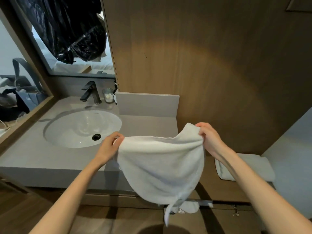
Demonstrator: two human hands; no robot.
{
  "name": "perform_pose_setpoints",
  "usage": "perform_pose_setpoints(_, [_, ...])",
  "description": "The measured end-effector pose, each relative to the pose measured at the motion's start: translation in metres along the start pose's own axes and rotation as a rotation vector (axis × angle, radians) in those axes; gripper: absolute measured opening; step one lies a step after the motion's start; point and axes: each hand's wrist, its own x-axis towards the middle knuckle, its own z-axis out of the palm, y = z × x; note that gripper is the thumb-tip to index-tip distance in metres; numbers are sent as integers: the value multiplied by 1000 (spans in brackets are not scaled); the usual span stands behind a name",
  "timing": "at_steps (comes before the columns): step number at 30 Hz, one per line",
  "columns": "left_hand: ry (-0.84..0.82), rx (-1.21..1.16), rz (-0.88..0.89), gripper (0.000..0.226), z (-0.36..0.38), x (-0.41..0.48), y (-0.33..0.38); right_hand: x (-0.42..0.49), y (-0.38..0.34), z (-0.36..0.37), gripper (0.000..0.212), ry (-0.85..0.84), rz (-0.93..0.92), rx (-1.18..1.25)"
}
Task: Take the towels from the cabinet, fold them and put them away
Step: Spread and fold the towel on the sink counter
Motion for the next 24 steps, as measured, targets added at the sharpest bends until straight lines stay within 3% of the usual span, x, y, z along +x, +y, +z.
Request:
perform_pose_setpoints(1, [19, 50, 42, 12, -4, 6, 5, 4, 2, 0, 24, -39, 6, -50])
perform_pose_setpoints(4, [-79, 161, 183, 12, -27, 24, 24, 17, 7, -2, 56, -161, -12, -273])
perform_pose_setpoints(7, [-198, 341, 317, 33, -45, 40, 41, 29, 10, 1, 44, -184, -23, -316])
perform_pose_setpoints(9, [-228, 436, 345, 31, -49, 50, 43, 35, 10, 7, 36, -129, -40, -293])
perform_pose_setpoints(14, [-245, 586, 271, 20, -50, 81, 14, 54, 9, 24, 16, -53, -148, -365])
perform_pose_setpoints(19, [-274, 706, 165, 17, -53, 120, -24, 87, 14, 40, 15, -3, -242, -459])
perform_pose_setpoints(24, [-233, 863, 155, 13, -57, 166, -54, 129, 20, 53, 20, 206, -246, -707])
